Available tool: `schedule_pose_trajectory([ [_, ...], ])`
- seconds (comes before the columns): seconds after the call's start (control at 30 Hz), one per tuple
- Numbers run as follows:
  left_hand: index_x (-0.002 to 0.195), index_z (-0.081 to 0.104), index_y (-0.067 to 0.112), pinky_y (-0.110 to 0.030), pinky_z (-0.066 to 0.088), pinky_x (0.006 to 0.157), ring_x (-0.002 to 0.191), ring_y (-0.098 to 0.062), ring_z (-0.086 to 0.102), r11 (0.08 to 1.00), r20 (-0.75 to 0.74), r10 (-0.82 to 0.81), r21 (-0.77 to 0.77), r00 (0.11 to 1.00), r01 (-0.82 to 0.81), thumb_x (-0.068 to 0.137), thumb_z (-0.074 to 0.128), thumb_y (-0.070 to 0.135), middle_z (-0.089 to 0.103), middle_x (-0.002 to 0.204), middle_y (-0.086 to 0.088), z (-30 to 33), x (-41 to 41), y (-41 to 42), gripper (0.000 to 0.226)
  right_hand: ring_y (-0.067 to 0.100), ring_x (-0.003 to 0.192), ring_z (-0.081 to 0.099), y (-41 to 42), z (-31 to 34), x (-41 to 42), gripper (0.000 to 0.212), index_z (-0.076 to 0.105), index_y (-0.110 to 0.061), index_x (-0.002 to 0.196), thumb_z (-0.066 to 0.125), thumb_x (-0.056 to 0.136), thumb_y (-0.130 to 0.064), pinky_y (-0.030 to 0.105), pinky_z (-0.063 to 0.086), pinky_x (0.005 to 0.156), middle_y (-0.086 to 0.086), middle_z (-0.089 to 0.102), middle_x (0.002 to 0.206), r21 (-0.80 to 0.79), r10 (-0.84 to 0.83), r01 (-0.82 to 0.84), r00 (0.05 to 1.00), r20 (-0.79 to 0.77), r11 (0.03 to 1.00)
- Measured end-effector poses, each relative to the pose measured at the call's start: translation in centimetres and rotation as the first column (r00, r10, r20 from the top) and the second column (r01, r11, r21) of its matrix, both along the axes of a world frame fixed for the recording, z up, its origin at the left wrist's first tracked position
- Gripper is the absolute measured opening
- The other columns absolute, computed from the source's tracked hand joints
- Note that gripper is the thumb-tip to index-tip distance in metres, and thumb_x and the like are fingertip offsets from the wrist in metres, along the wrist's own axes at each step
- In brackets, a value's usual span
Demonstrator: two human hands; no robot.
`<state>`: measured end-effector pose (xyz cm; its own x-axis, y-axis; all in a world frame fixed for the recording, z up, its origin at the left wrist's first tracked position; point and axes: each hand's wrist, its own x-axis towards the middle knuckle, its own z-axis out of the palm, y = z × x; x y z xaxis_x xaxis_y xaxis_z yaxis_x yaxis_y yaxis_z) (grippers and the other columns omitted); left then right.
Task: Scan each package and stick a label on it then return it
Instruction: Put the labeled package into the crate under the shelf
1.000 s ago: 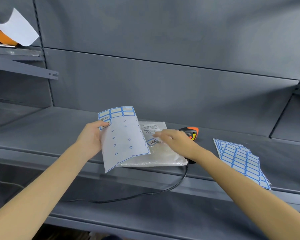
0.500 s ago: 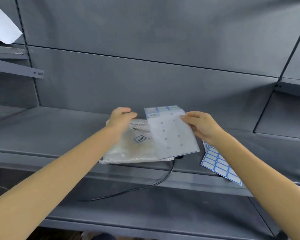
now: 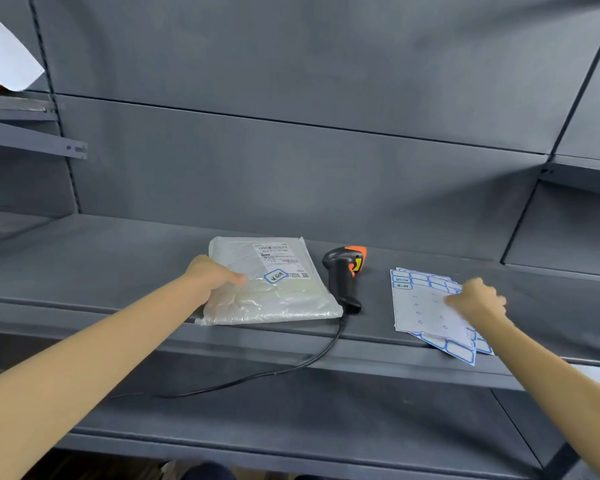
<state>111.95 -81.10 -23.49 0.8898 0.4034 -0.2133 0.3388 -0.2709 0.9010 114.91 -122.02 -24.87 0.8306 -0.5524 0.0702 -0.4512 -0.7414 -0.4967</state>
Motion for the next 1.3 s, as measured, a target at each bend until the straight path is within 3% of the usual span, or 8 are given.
schedule_pose_trajectory([
  [0.1, 0.123, 0.043, 0.000, -0.040, 0.044, 0.078, 0.107, -0.034, 0.053, 0.997, 0.007, 0.056, -0.057, 0.998, -0.056, 0.072, 0.084, 0.017, 0.053, 0.124, -0.016, -0.4, -0.2, 0.3, 0.068, 0.044, 0.118, 0.042, 2.5, 0.0, 0.1, 0.036, 0.046, 0.003, 0.124, 0.050, 0.093, -0.015, 0.040, 0.036, 0.095, 0.028, 0.047, 0.127, -0.110, 0.143, -0.137, 0.989, 0.042, 0.984],
  [0.4, 0.092, 0.068, 0.011, -0.029, 0.047, 0.065, 0.074, -0.020, 0.062, 0.945, 0.223, 0.121, -0.324, 0.967, -0.043, 0.075, 0.082, 0.018, 0.069, 0.091, -0.004, 0.1, -1.7, 1.6, 0.023, 0.019, 0.102, 0.054, 11.8, 2.0, 0.1, 0.023, 0.058, -0.014, 0.112, 0.052, 0.094, -0.027, 0.021, 0.033, 0.073, 0.000, 0.061, 0.106, -0.015, 0.520, -0.545, 0.790, 0.325, 0.838],
  [0.5, 0.093, 0.069, 0.013, -0.029, 0.051, 0.060, 0.073, -0.022, 0.067, 0.927, 0.285, 0.112, -0.375, 0.952, 0.003, 0.076, 0.081, 0.016, 0.071, 0.088, -0.004, 0.7, -2.4, 1.3, 0.021, 0.008, 0.089, 0.053, 13.7, 2.9, 0.2, 0.029, 0.057, -0.019, 0.114, 0.050, 0.095, -0.039, 0.017, 0.035, 0.073, -0.009, 0.057, 0.099, 0.087, 0.541, -0.598, 0.770, 0.337, 0.797],
  [0.67, 0.091, 0.069, 0.014, -0.028, 0.054, 0.051, 0.065, -0.019, 0.070, 0.916, 0.365, 0.044, -0.387, 0.930, 0.108, 0.075, 0.081, 0.016, 0.073, 0.082, -0.002, 1.8, -2.8, -1.3, 0.020, 0.028, 0.078, 0.061, 15.0, 4.9, -0.5, 0.055, 0.061, -0.005, 0.091, 0.044, 0.093, -0.057, 0.047, 0.051, 0.088, 0.011, 0.063, 0.085, 0.385, 0.605, -0.680, 0.732, 0.314, 0.624],
  [0.87, 0.092, 0.070, 0.013, -0.026, 0.052, 0.047, 0.064, -0.016, 0.071, 0.863, 0.405, -0.108, -0.415, 0.908, 0.288, 0.072, 0.083, 0.018, 0.075, 0.084, -0.002, 2.9, -2.9, -6.6, 0.025, 0.019, 0.084, 0.073, 11.0, 6.1, -2.0, 0.042, 0.070, -0.020, 0.106, 0.063, 0.085, -0.056, 0.029, 0.058, 0.070, 0.000, 0.076, 0.096, 0.581, 0.552, -0.640, 0.755, 0.353, 0.503],
  [1.1, 0.108, 0.065, 0.014, -0.017, 0.052, 0.059, 0.071, -0.002, 0.067, 0.863, 0.510, -0.305, -0.209, 0.804, 0.460, 0.089, 0.065, 0.030, 0.069, 0.101, 0.002, 3.1, -3.0, -14.3, 0.025, 0.022, 0.084, 0.073, 1.0, 6.0, -6.3, 0.050, 0.068, -0.019, 0.108, 0.079, 0.070, -0.050, 0.032, 0.058, 0.062, 0.003, 0.075, 0.097, 0.652, 0.342, -0.561, 0.828, 0.445, 0.510],
  [1.2, 0.133, 0.052, 0.013, -0.029, 0.042, 0.099, 0.115, -0.013, 0.054, 0.868, 0.544, -0.412, -0.009, 0.731, 0.496, 0.096, 0.052, 0.033, 0.056, 0.131, 0.000, 2.4, -3.5, -17.7, 0.042, 0.022, 0.083, 0.074, -4.1, 5.9, -9.1, 0.061, 0.067, -0.019, 0.111, 0.081, 0.062, -0.052, 0.032, 0.058, 0.060, 0.004, 0.075, 0.099, 0.669, 0.257, -0.512, 0.856, 0.448, 0.539],
  [1.3, 0.142, 0.042, 0.015, -0.027, 0.029, 0.108, 0.132, -0.014, 0.040, 0.824, 0.569, -0.541, 0.212, 0.619, 0.526, 0.098, 0.049, 0.028, 0.045, 0.144, 0.001, 1.2, -4.7, -21.5, 0.047, 0.024, 0.090, 0.073, -9.5, 5.4, -12.6, 0.065, 0.064, -0.017, 0.120, 0.081, 0.067, -0.050, 0.033, 0.058, 0.066, 0.007, 0.073, 0.109, 0.694, 0.204, -0.472, 0.876, 0.436, 0.543],
])
